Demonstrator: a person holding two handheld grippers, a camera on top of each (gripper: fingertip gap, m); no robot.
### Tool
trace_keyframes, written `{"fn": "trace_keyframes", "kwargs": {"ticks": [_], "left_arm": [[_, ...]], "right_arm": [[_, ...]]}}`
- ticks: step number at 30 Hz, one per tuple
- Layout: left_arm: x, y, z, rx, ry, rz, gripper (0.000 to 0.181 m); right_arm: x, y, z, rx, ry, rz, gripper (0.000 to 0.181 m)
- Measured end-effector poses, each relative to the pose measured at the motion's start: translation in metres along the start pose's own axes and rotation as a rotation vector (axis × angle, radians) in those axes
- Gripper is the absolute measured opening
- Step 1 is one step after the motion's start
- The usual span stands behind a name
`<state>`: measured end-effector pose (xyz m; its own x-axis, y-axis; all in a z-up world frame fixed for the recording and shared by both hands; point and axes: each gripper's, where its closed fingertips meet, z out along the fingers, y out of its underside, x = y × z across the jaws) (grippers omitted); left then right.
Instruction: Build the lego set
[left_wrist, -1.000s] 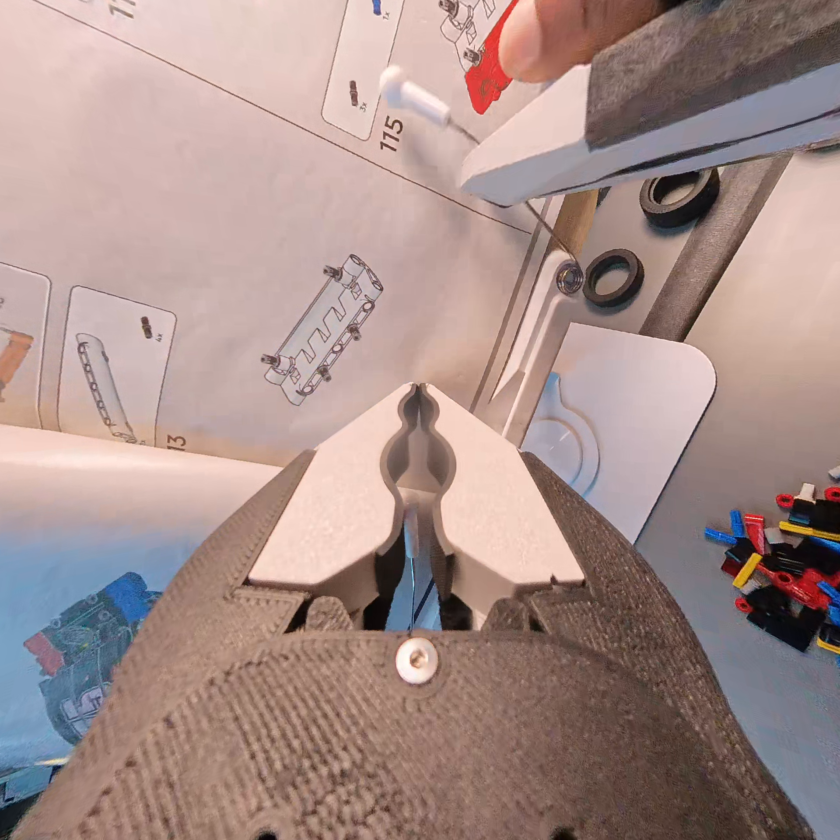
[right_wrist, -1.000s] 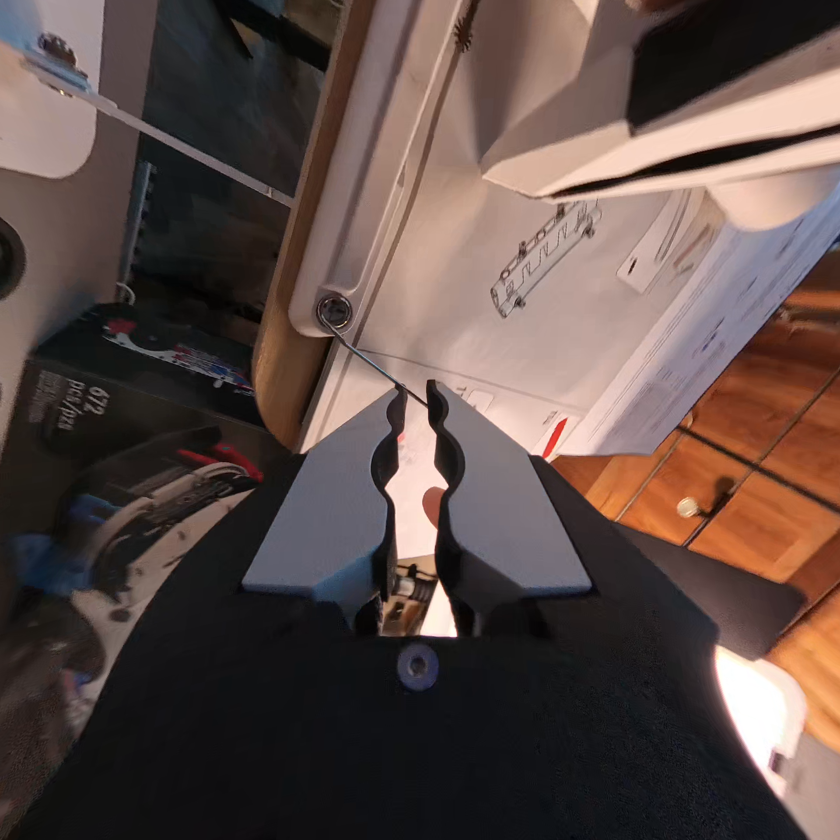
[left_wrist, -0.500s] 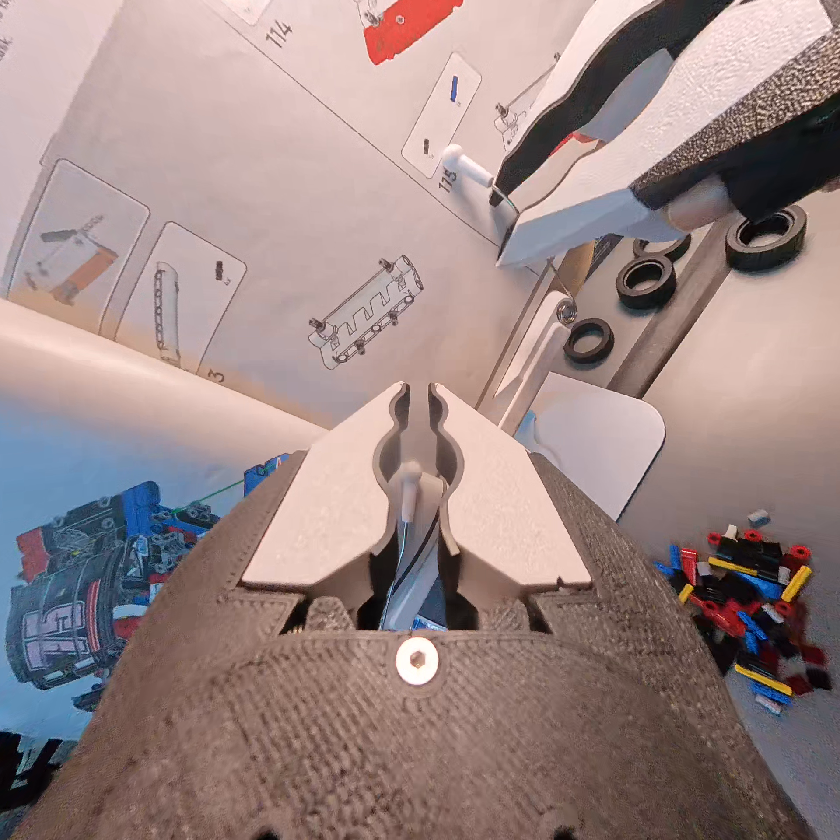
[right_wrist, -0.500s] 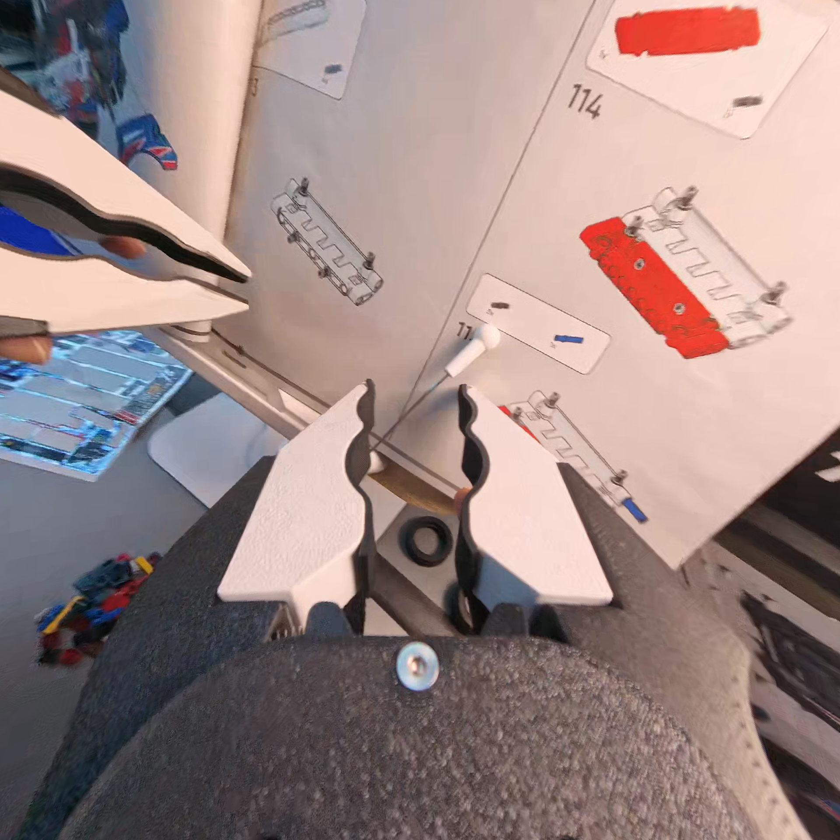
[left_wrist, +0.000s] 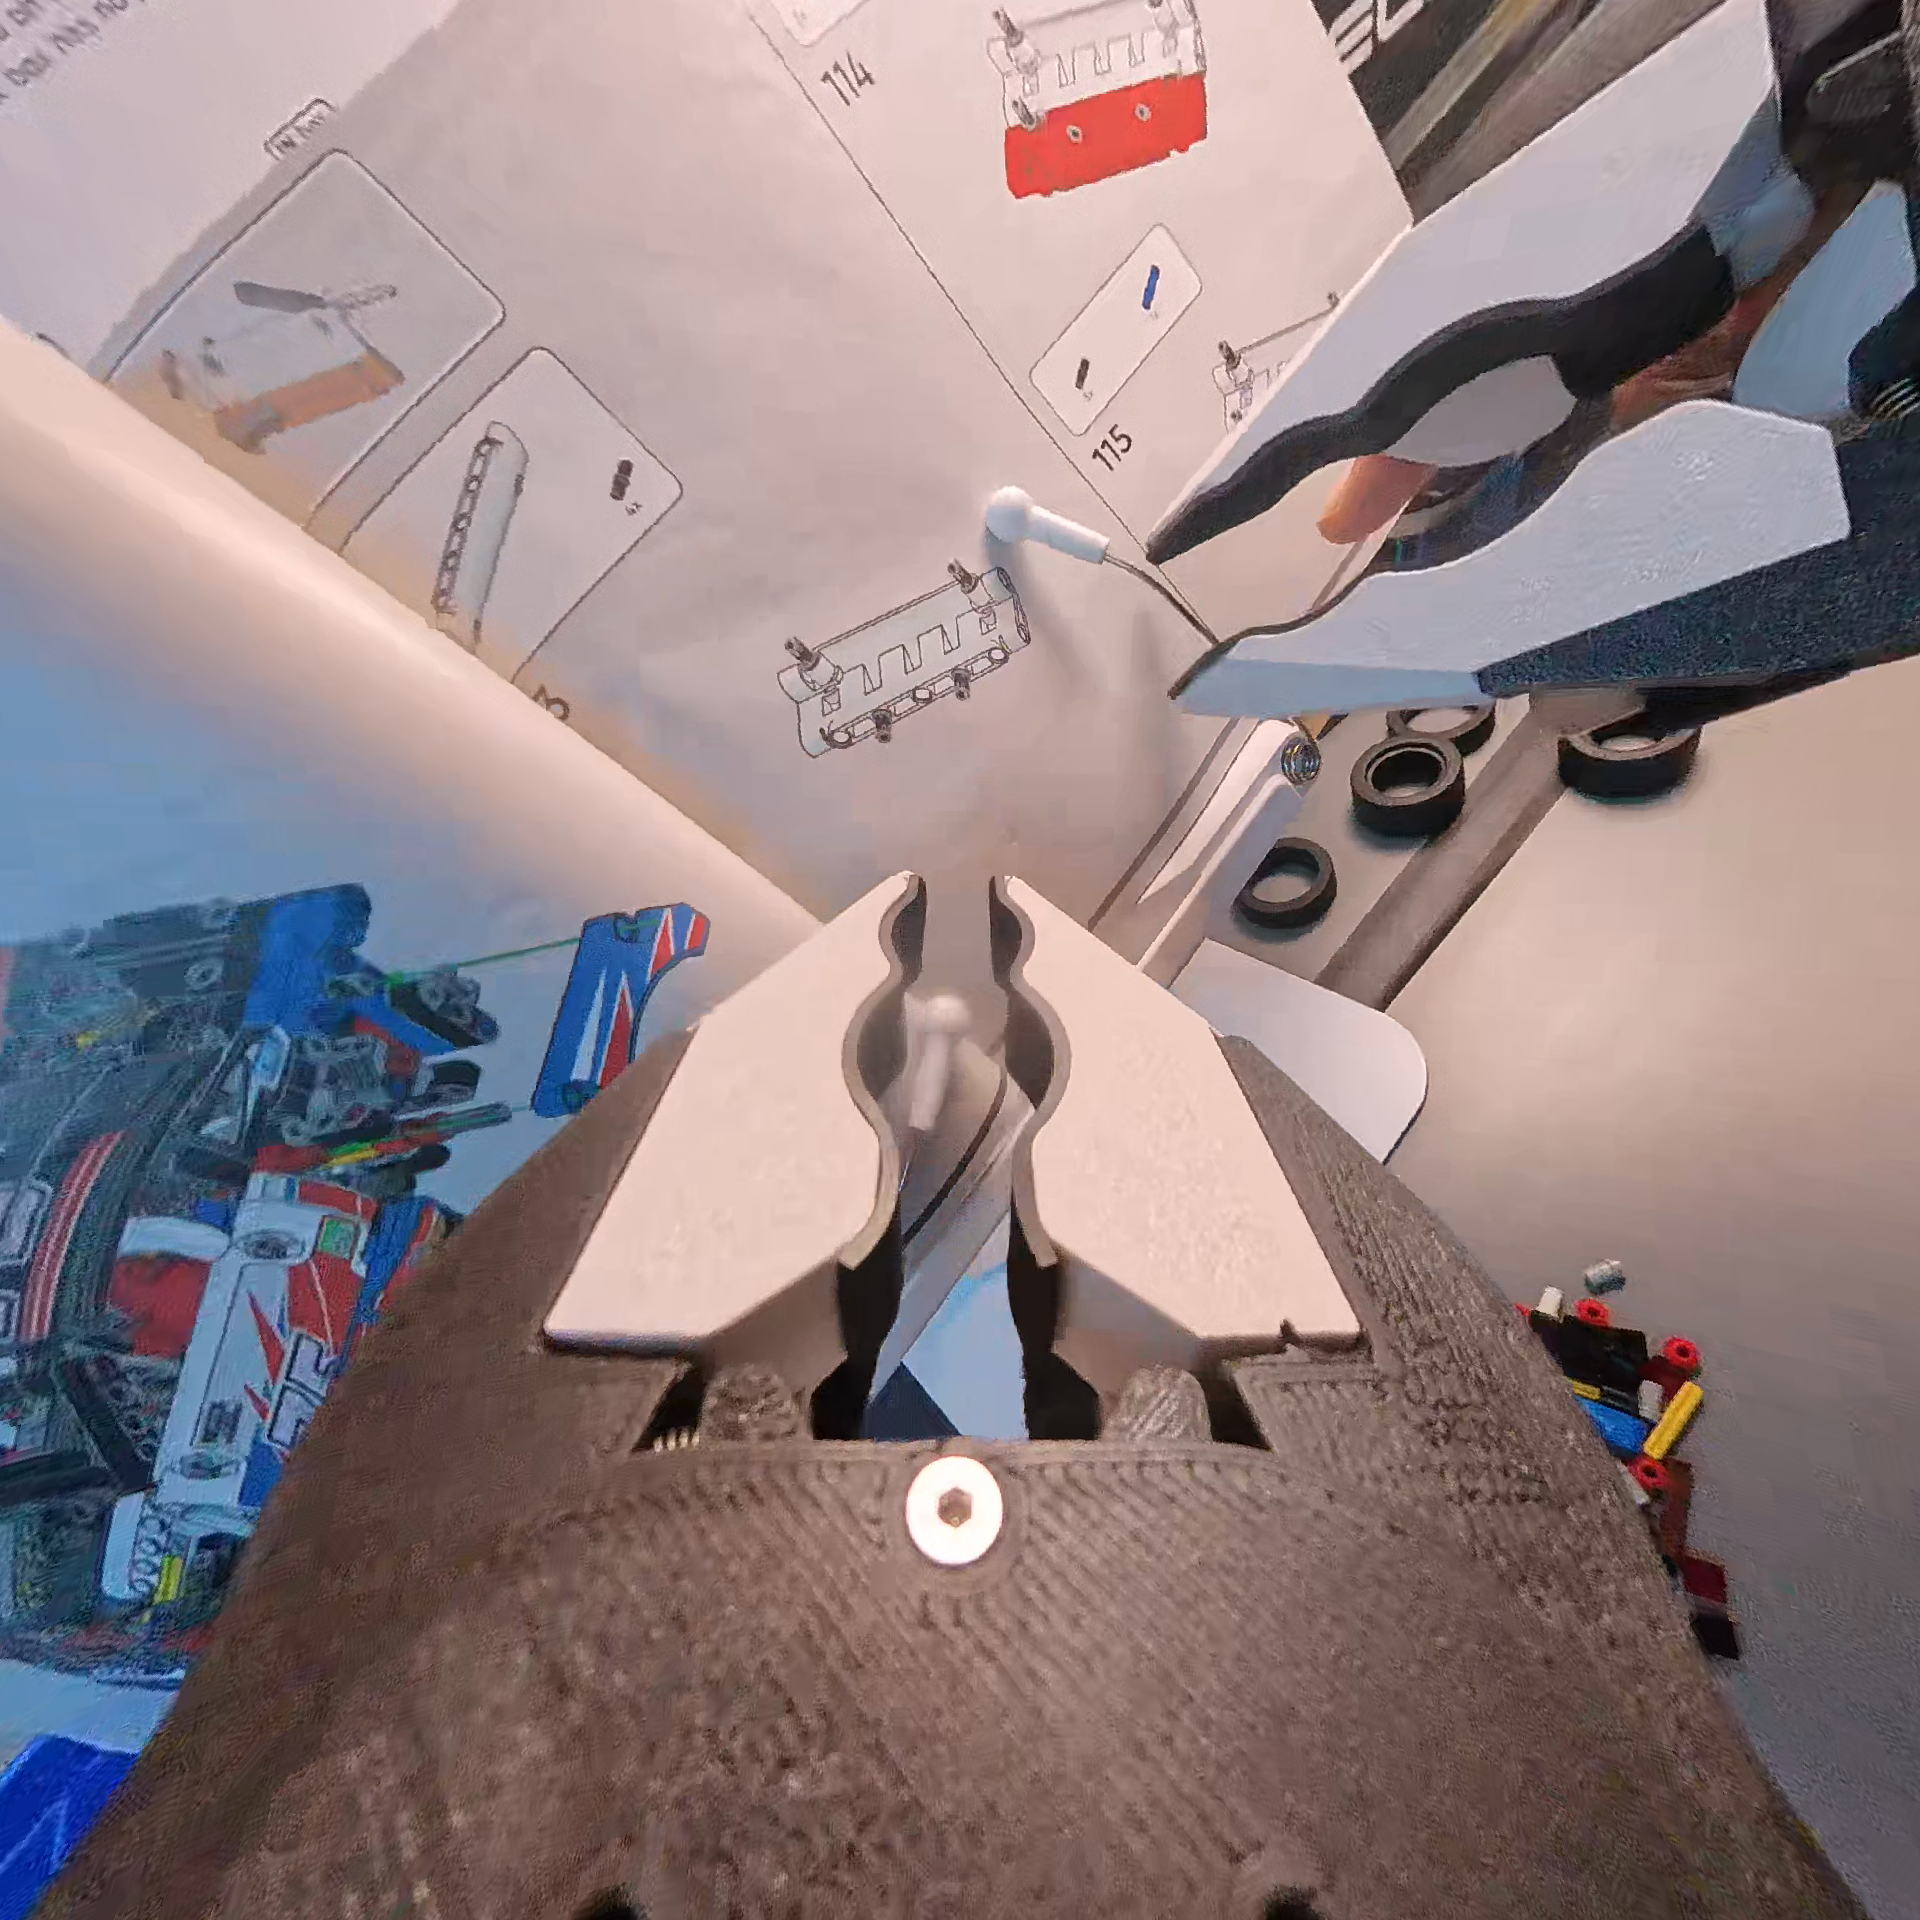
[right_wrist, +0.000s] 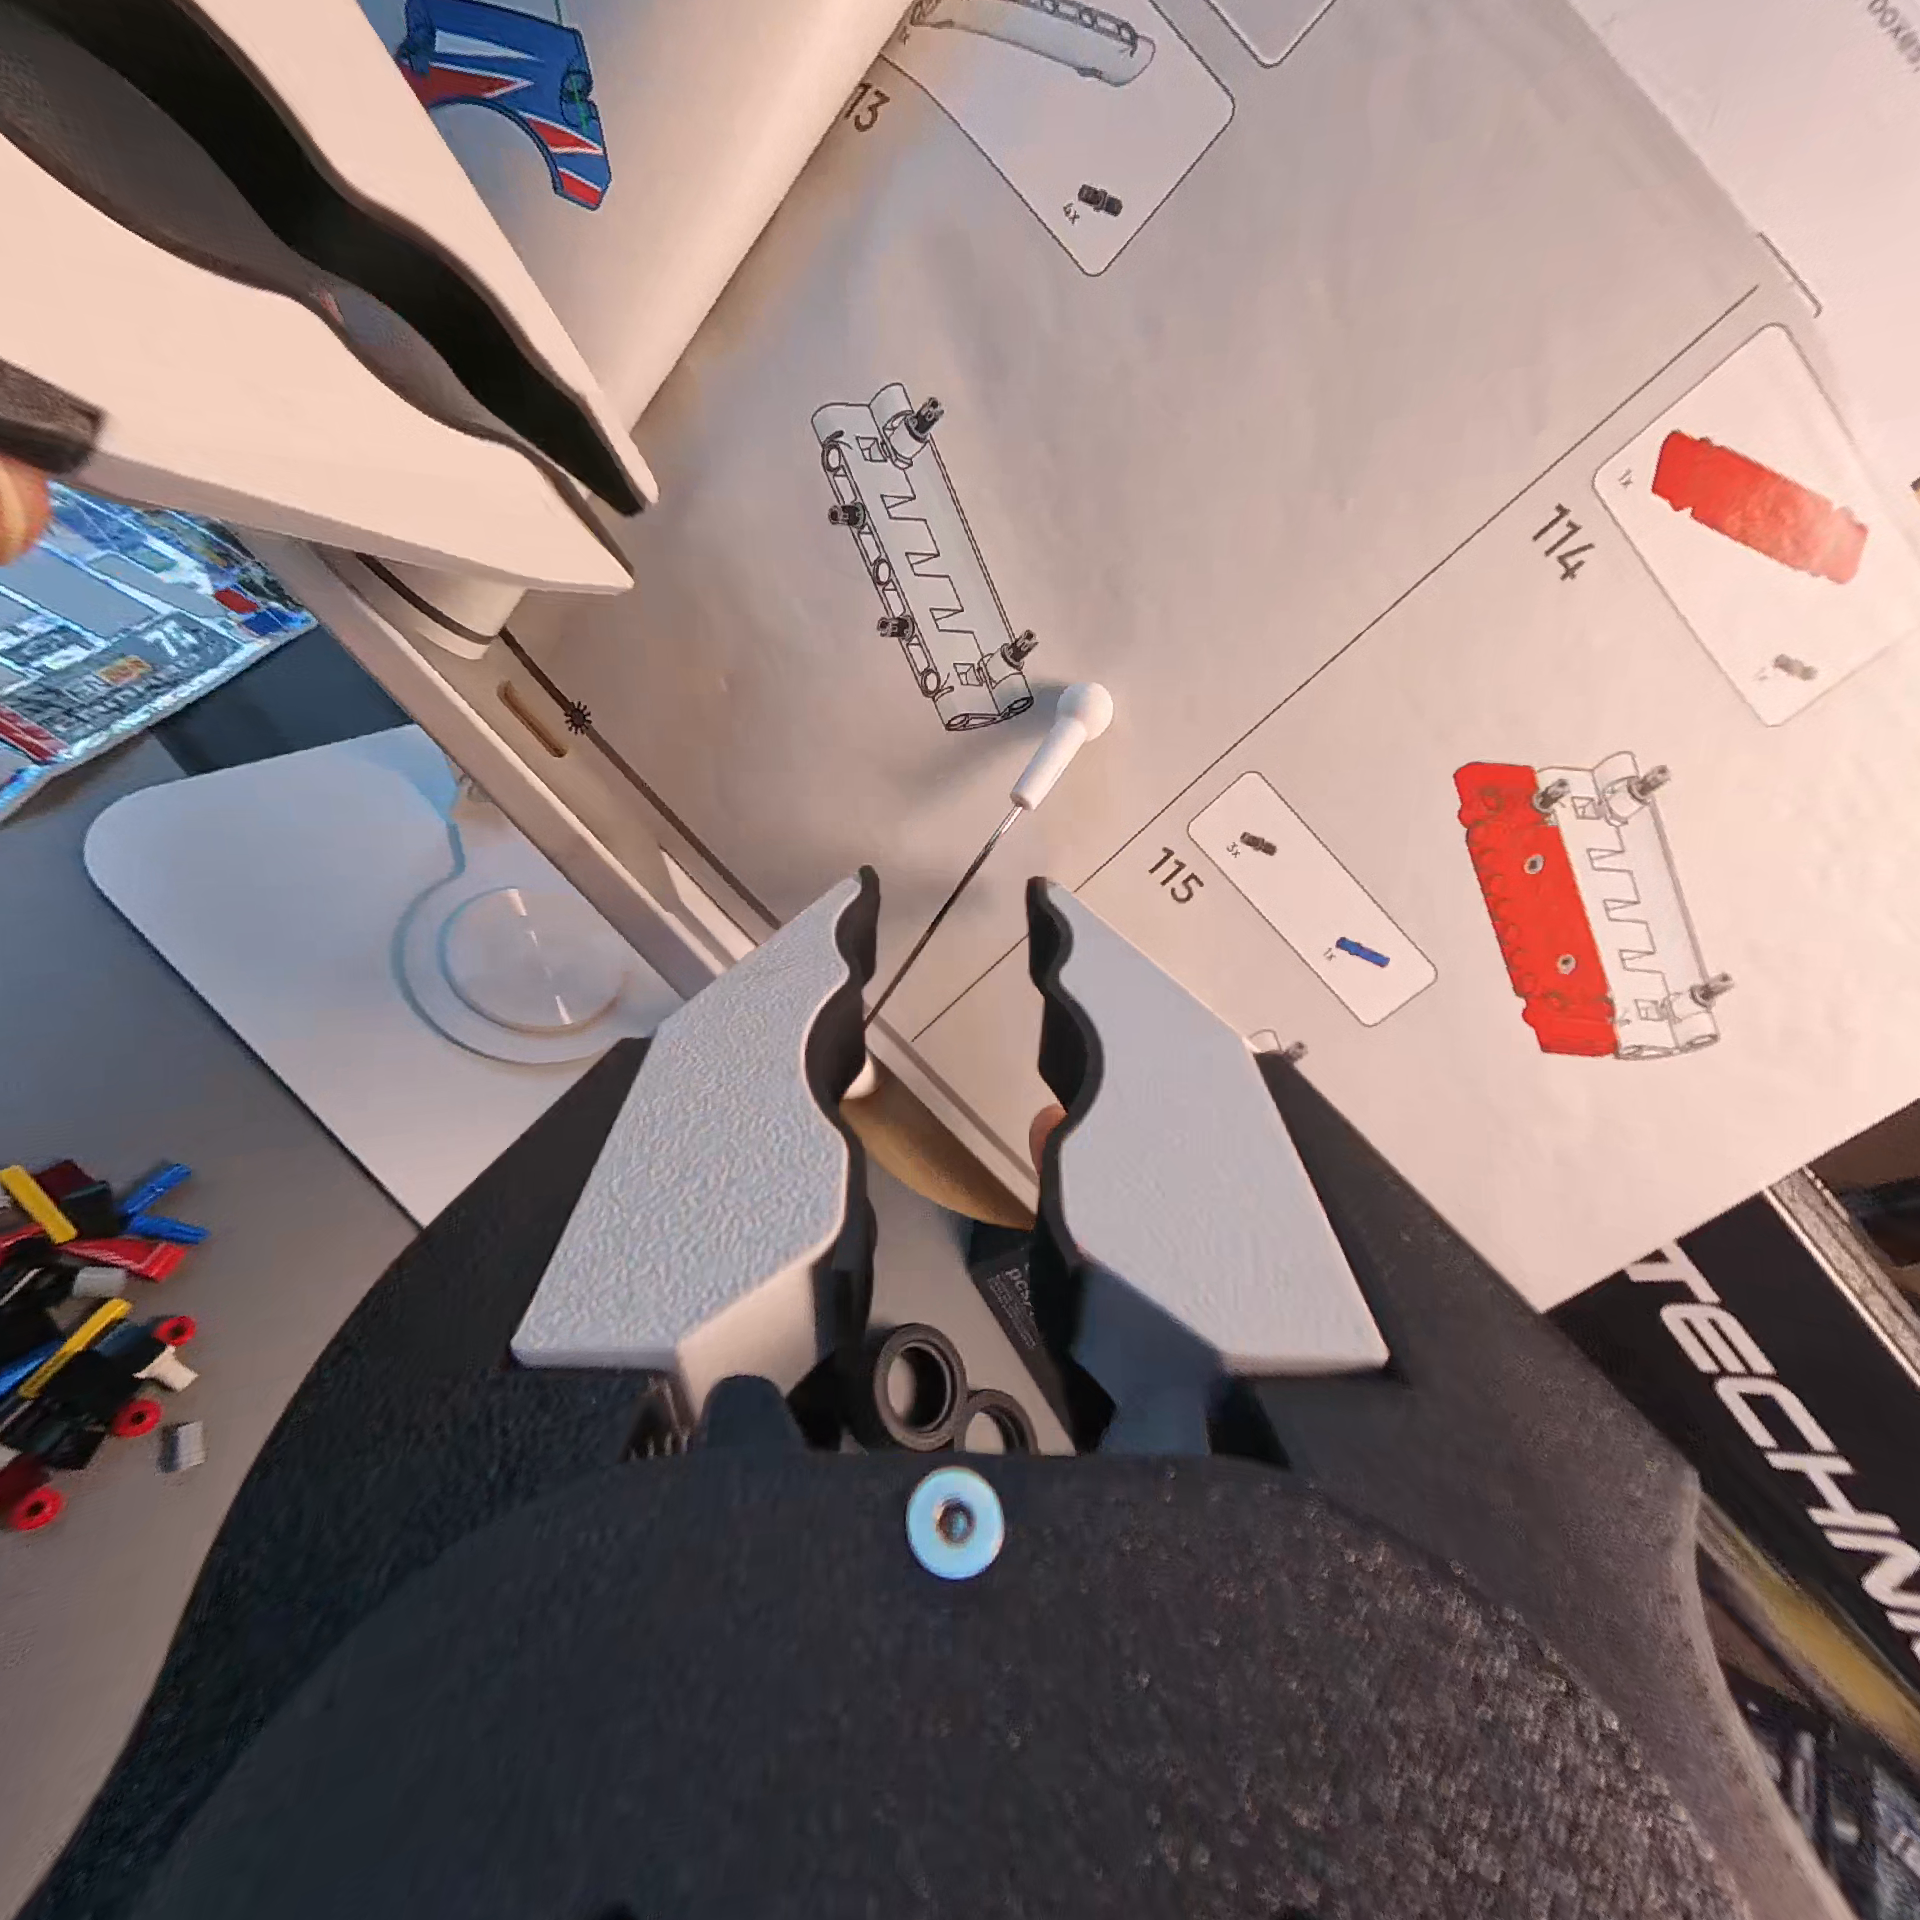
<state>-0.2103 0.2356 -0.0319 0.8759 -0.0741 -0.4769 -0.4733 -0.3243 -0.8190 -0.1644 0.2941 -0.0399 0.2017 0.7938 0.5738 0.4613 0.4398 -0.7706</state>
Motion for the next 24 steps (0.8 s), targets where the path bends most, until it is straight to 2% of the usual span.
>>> {"fn": "trace_keyframes", "kwargs": {"ticks": [1, 5, 7, 10, 12, 18, 21, 24], "left_arm": [[-0.002, -0.001, -0.007, 0.035, -0.002, -0.051, 0.015], [-0.015, 0.005, -0.045, 0.175, -0.054, -0.230, 0.025], [-0.024, 0.021, -0.064, 0.202, -0.105, -0.289, 0.027], [-0.034, 0.051, -0.085, 0.215, -0.150, -0.405, 0.027], [-0.039, 0.069, -0.095, 0.227, -0.171, -0.482, 0.027], [-0.051, 0.118, -0.109, 0.215, -0.254, -0.572, 0.028], [-0.056, 0.123, -0.118, 0.240, -0.279, -0.560, 0.027], [-0.062, 0.121, -0.126, 0.252, -0.301, -0.538, 0.026]], "right_arm": [[-0.001, 0.001, -0.004, 0.005, 0.009, 0.020, 0.030], [-0.002, 0.018, -0.017, 0.011, 0.062, 0.152, 0.034], [0.002, 0.036, -0.019, -0.013, 0.096, 0.187, 0.039], [0.011, 0.058, -0.010, -0.033, 0.135, 0.155, 0.038], [0.018, 0.057, -0.006, -0.020, 0.156, 0.139, 0.031], [0.027, 0.064, 0.008, -0.058, 0.157, 0.170, 0.034], [0.027, 0.062, -0.001, -0.050, 0.154, 0.215, 0.036], [0.015, 0.051, -0.029, 0.030, 0.107, 0.298, 0.037]]}}
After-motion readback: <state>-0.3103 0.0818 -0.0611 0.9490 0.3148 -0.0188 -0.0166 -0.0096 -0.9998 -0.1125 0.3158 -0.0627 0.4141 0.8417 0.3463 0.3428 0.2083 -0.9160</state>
